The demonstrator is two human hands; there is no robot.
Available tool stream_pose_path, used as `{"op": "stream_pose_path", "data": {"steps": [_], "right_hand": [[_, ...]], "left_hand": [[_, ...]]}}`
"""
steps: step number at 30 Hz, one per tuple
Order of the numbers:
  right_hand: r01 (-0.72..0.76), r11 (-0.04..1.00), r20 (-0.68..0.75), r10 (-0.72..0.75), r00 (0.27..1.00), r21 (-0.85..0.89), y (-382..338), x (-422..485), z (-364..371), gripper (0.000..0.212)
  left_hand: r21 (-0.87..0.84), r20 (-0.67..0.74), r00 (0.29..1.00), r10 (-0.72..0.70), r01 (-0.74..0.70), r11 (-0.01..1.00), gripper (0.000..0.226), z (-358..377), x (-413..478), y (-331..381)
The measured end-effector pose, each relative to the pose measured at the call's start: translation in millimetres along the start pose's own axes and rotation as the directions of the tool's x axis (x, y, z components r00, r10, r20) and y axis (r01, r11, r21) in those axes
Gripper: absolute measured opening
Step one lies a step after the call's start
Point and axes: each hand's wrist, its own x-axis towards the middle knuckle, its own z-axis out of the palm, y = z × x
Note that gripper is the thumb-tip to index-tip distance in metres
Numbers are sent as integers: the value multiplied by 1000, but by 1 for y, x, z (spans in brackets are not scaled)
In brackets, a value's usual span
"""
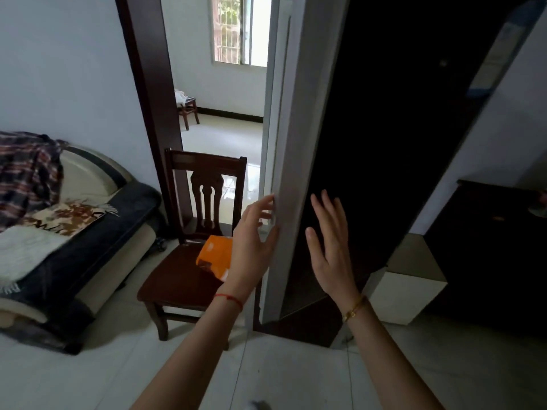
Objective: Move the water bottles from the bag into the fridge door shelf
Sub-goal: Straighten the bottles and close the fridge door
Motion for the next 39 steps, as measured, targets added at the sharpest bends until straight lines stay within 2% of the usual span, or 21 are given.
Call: {"op": "stream_pose_path", "data": {"steps": [5, 18, 25, 32, 39], "right_hand": [[49, 998, -2, -49, 999, -42, 13, 44, 34, 52], [3, 984, 56, 6, 998, -176, 37, 129, 115, 57], [-64, 968, 19, 71, 997, -242, 44, 167, 143, 57], [-138, 937, -50, 129, 990, -321, 55, 197, 165, 57], [-187, 889, -93, 163, 982, -419, 60, 220, 179, 60]], "left_hand": [[32, -12, 1000, -12, 13, 999, 44, -9, 52, -37], [11, 79, 997, -1, 0, 1000, 39, -7, 160, -120], [-43, 81, 997, -6, 9, 999, 43, 5, 205, -158], [-113, 139, 990, -7, 23, 993, 44, 14, 248, -189], [-127, 148, 989, -11, 30, 991, 55, 21, 280, -217]]}}
